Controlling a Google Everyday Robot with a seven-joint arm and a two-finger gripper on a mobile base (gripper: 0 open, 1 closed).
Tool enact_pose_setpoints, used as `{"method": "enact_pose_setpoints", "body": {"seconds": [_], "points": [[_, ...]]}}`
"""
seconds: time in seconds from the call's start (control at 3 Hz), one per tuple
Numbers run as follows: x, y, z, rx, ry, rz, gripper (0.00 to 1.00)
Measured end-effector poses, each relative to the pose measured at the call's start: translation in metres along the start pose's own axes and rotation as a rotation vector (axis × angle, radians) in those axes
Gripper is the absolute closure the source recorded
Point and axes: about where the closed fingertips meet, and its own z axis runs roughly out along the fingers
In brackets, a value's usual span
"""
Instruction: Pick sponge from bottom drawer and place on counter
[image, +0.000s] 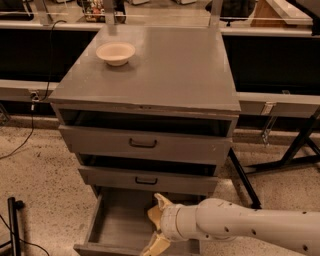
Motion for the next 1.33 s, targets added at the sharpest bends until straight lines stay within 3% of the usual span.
{"method": "enact_pose_setpoints", "body": {"seconds": [0.67, 1.0, 1.33], "points": [[0.005, 0.002, 0.013, 0.015, -0.017, -0.001, 0.00], [0.040, 0.026, 0.056, 0.008, -0.020, -0.045, 0.00], [0.074, 0.010, 0.086, 0.084, -0.058, -0.010, 0.00]]}}
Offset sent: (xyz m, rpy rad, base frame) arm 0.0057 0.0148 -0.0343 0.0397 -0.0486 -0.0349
